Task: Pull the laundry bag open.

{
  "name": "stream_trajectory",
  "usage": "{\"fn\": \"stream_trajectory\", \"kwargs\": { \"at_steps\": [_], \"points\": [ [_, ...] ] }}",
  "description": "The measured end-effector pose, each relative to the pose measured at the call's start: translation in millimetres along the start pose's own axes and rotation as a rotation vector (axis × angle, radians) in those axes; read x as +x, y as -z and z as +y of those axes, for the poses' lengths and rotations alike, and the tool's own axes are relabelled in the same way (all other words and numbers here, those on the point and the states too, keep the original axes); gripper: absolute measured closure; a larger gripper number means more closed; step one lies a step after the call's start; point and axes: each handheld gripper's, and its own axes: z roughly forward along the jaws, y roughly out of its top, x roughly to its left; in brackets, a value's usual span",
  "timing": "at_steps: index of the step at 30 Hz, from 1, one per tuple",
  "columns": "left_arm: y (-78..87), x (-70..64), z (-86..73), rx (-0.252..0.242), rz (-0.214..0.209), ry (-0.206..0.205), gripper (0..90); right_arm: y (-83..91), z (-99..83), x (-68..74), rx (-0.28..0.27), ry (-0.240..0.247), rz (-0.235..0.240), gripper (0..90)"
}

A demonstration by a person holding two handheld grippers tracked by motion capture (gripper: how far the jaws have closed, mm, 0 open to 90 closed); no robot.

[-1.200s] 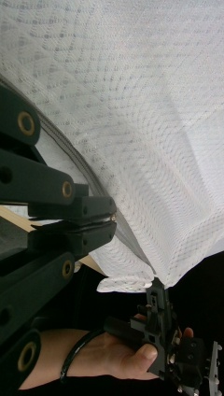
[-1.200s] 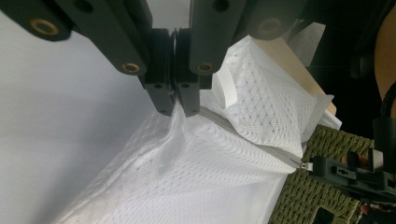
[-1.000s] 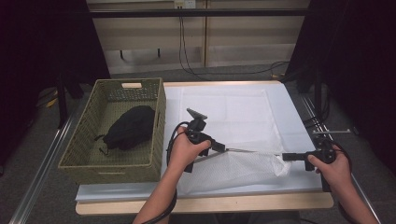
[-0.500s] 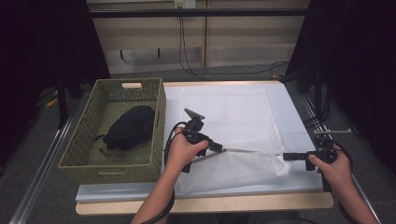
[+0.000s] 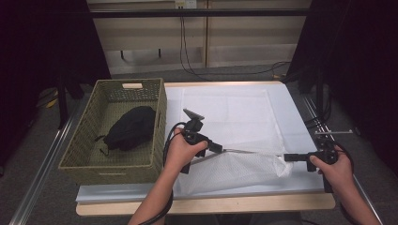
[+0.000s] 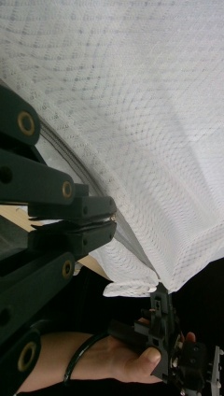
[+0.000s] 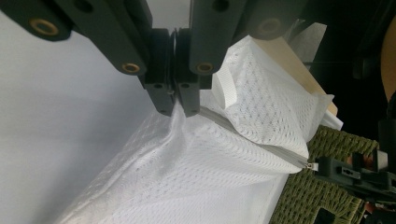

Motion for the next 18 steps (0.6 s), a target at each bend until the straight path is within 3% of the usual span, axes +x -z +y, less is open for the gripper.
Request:
{"fn": "stream_trajectory", "kwargs": {
  "at_steps": [10, 14, 18],
  "points": [
    [5.1, 0.3, -1.3, -0.003, 0.001, -0.003, 86.8, 0.0, 0.1, -2.0, -0.004, -0.004, 0.002, 88.7],
    [7.8, 1.8, -1.6, -0.016, 0.022, -0.002, 86.8, 0.3, 0.0, -1.8, 0.000, -0.003, -0.007, 88.7],
    [10.5, 2.5, -2.4, -0.025, -0.004, 0.011, 86.8, 1.6, -0.3, -2.5, -0.007, -0.008, 0.003, 88.7]
  ]
}}
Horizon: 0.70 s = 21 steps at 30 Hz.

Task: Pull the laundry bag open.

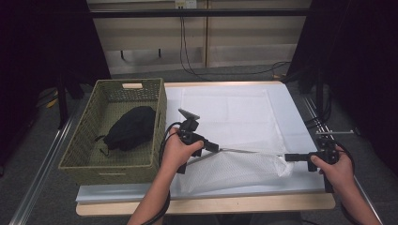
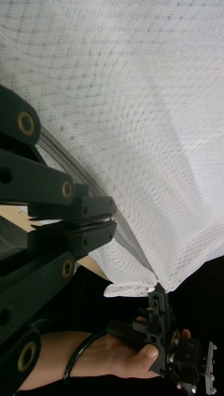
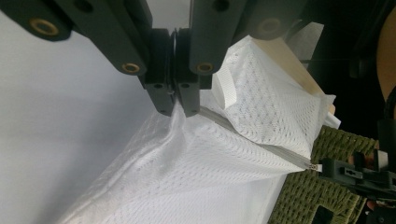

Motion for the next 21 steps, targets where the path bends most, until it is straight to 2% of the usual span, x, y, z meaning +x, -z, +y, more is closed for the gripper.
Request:
{"fn": "stream_trajectory", "kwargs": {
  "at_steps": [1, 5, 18, 21],
  "points": [
    [0.5, -0.1, -0.2, -0.004, 0.014, -0.011, 86.8, -0.3, 0.1, 0.8, 0.005, 0.002, 0.002, 88.7],
    [2.0, -0.5, -0.6, -0.004, 0.000, -0.005, 86.7, -1.0, 0.0, 0.9, 0.005, 0.003, 0.001, 88.7],
    [10.0, 0.8, -2.2, -0.017, 0.020, -0.009, 86.7, 0.5, -0.1, 0.8, 0.001, 0.003, -0.005, 88.7],
    [10.1, 1.3, -2.4, -0.015, 0.002, -0.001, 86.8, 0.8, -0.2, 0.9, 0.000, 0.002, -0.002, 88.7]
  ]
}}
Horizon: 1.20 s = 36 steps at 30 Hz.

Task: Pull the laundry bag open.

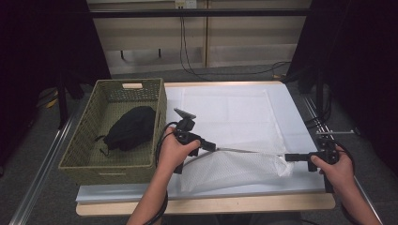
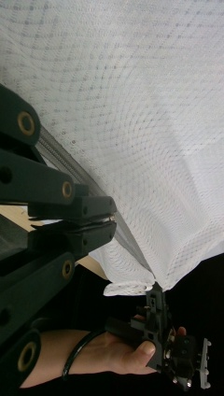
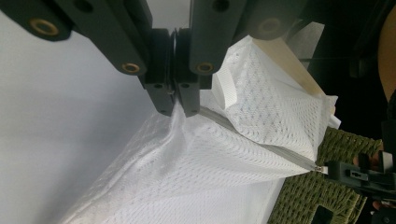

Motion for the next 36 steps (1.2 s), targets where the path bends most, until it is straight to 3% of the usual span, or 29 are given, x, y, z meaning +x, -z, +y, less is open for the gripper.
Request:
{"fn": "stream_trajectory", "kwargs": {
  "at_steps": [8, 15, 16, 18, 20, 23, 30, 33, 34, 35, 36],
  "points": [
    [3.3, 0.0, -0.6, 0.000, 0.029, -0.007, 86.8, 0.8, -0.1, -1.3, 0.004, -0.001, -0.007, 88.7],
    [5.2, -0.5, -0.9, 0.006, 0.019, 0.001, 86.8, 0.4, 0.0, -0.9, 0.001, 0.001, -0.006, 88.7],
    [6.3, 0.2, -0.7, 0.005, 0.000, 0.001, 86.8, 0.4, 0.0, -0.9, 0.001, 0.001, -0.006, 88.7],
    [8.3, 0.6, -0.6, 0.007, 0.008, -0.007, 86.8, 0.4, -0.1, -0.8, -0.001, -0.008, 0.011, 88.7],
    [12.2, 0.8, -0.4, -0.003, 0.041, -0.018, 86.8, 0.6, 0.1, -0.7, 0.004, -0.005, -0.001, 88.7],
    [14.8, 1.5, -0.8, -0.013, 0.026, 0.006, 86.8, 1.1, -0.3, -2.5, -0.003, -0.010, 0.009, 88.7],
    [16.0, 1.9, -0.8, -0.011, 0.026, 0.003, 86.8, -0.1, -0.2, -2.3, 0.001, -0.011, 0.007, 88.7],
    [18.5, 2.4, -1.1, -0.022, 0.049, 0.005, 86.8, 0.1, 0.2, -1.3, -0.001, -0.008, -0.003, 88.7],
    [18.5, 2.4, -1.1, -0.022, 0.049, 0.005, 86.8, 0.7, 0.1, -1.5, 0.002, -0.004, -0.018, 88.7],
    [22.4, 5.0, -0.9, -0.021, 0.020, 0.017, 86.8, 1.0, -0.1, -2.6, 0.000, -0.008, -0.021, 88.7],
    [22.4, 5.0, -0.9, -0.021, 0.020, 0.017, 86.8, 1.7, -0.2, -4.1, -0.002, -0.017, 0.002, 88.7]
  ]
}}
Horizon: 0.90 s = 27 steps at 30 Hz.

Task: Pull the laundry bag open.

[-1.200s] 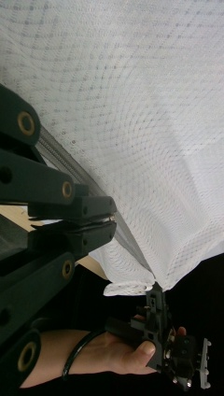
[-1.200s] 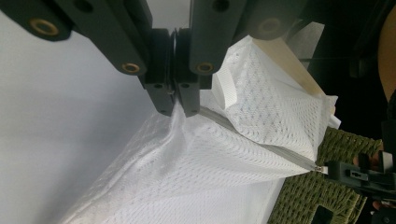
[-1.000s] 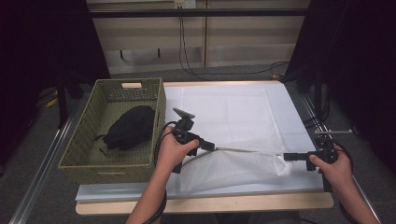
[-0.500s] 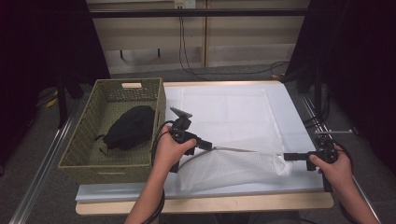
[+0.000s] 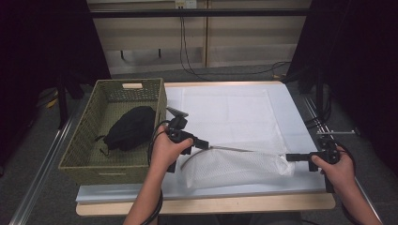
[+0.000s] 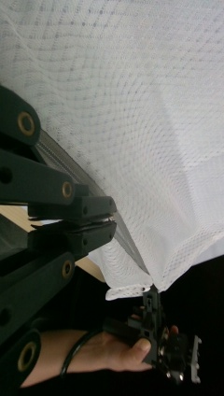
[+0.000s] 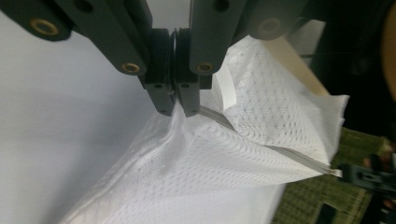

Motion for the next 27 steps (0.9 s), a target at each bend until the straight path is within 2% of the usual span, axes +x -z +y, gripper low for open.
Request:
{"fn": "stream_trajectory", "kwargs": {
  "at_steps": [1, 4, 10, 12, 13, 14, 16, 21, 22, 23, 25, 27],
  "points": [
    [0.3, 0.3, -0.4, -0.011, -0.003, 0.006, 86.8, 0.8, -0.1, -0.4, -0.005, -0.011, 0.014, 88.7],
    [0.3, 0.1, 0.0, -0.004, 0.001, 0.001, 86.8, 0.5, 0.4, 1.3, -0.004, 0.006, -0.004, 88.7],
    [3.0, 0.2, -0.2, -0.001, -0.002, -0.002, 86.8, 0.1, 0.2, 1.0, -0.003, 0.002, 0.006, 88.7],
    [4.1, -0.3, -0.2, -0.004, -0.013, 0.013, 86.8, -0.1, 0.4, 1.7, 0.003, 0.005, 0.009, 88.7],
    [5.1, -0.3, -0.1, -0.011, 0.014, 0.010, 86.8, -0.4, 0.3, 2.2, 0.004, 0.010, -0.007, 88.7],
    [7.1, 1.0, -0.1, -0.012, 0.006, 0.008, 86.8, -0.5, 0.1, 2.0, 0.006, 0.012, -0.020, 88.7],
    [10.1, 2.1, -0.4, -0.020, -0.009, 0.014, 86.8, -0.5, -0.2, 1.5, 0.001, 0.006, -0.011, 88.7],
    [9.6, 2.0, -0.4, -0.019, -0.006, 0.020, 86.8, -0.2, 0.4, 2.5, 0.003, 0.009, -0.011, 88.7],
    [10.9, 2.4, -0.3, -0.014, -0.019, 0.018, 86.8, -0.2, 0.0, 1.7, 0.001, 0.005, -0.006, 88.7],
    [12.4, 2.3, -0.3, -0.015, -0.010, 0.017, 86.8, -0.1, 0.0, 1.7, 0.001, 0.000, 0.001, 88.7],
    [15.3, 3.5, -0.4, -0.012, -0.013, 0.015, 86.8, 0.4, 0.1, 1.1, -0.002, 0.009, -0.017, 88.7],
    [16.5, 3.9, -0.5, -0.021, -0.009, 0.012, 86.8, 0.2, 0.0, 0.3, -0.005, 0.004, -0.002, 88.7]
  ]
}}
